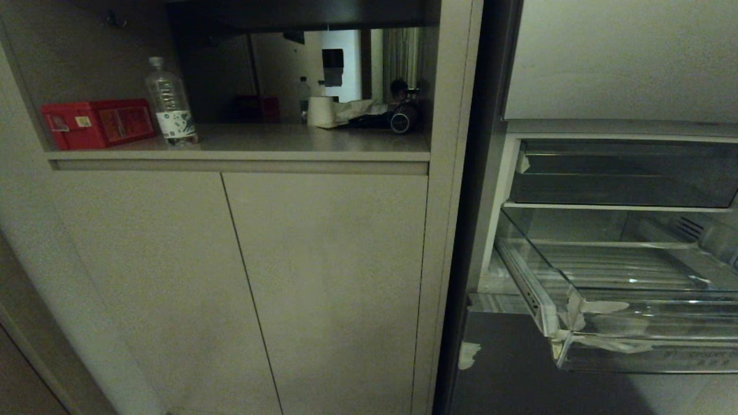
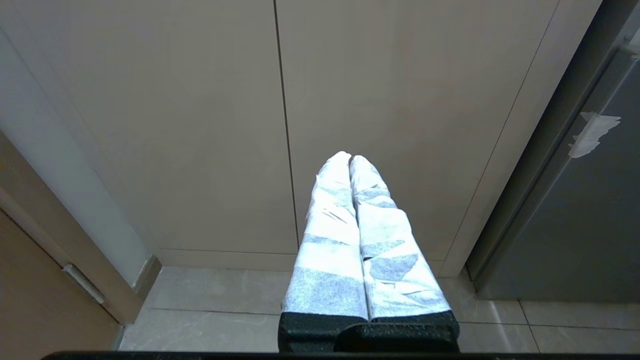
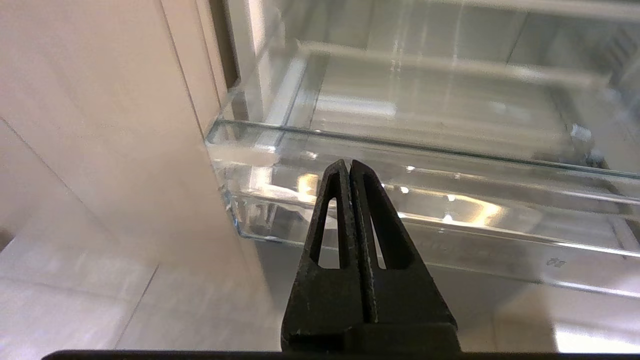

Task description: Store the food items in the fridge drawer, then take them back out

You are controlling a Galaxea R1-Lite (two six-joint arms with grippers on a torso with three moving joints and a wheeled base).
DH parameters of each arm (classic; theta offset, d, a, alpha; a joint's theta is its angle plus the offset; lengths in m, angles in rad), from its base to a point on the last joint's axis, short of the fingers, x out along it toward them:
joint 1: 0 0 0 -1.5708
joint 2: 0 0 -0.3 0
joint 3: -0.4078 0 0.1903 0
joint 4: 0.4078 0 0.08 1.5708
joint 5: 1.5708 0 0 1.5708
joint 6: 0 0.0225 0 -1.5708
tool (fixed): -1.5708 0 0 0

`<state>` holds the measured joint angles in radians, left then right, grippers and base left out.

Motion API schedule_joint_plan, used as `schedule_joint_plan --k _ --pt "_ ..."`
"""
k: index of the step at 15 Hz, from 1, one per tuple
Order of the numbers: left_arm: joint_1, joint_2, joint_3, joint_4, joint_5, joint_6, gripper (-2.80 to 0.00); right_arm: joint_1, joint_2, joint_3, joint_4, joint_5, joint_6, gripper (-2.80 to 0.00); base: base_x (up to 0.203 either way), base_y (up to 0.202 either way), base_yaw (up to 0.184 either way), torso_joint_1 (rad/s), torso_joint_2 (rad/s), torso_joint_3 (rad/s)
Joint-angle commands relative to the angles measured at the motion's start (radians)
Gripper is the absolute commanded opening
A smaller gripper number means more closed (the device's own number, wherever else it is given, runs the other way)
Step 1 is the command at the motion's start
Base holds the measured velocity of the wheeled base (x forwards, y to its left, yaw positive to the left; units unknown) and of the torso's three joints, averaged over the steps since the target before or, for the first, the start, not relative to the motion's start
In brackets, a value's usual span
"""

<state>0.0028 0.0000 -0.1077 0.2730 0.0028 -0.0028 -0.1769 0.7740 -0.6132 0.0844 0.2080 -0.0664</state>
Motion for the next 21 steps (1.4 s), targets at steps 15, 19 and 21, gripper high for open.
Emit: schedule_joint_plan --k 15,19,21 --pt "0.0 0.0 -0.001 0.002 0.0 0.0 -2.8 0.178 -0.776 0.644 -0.163 -0.183 -0.072 -2.8 0.0 0.0 0.0 0.0 0.0 0.0" --pt "0.0 0.0 -0.001 0.002 0.0 0.0 -2.8 0.178 -0.776 0.644 -0.163 -0.192 -0.023 -2.8 -0.002 0.001 -0.023 0.0 0.0 0.001" --pt "0.0 0.0 -0.001 0.002 0.0 0.0 -2.8 0.178 -0.776 0.644 -0.163 -0.197 -0.012 -2.8 -0.001 0.006 -0.165 0.007 0.0 0.002"
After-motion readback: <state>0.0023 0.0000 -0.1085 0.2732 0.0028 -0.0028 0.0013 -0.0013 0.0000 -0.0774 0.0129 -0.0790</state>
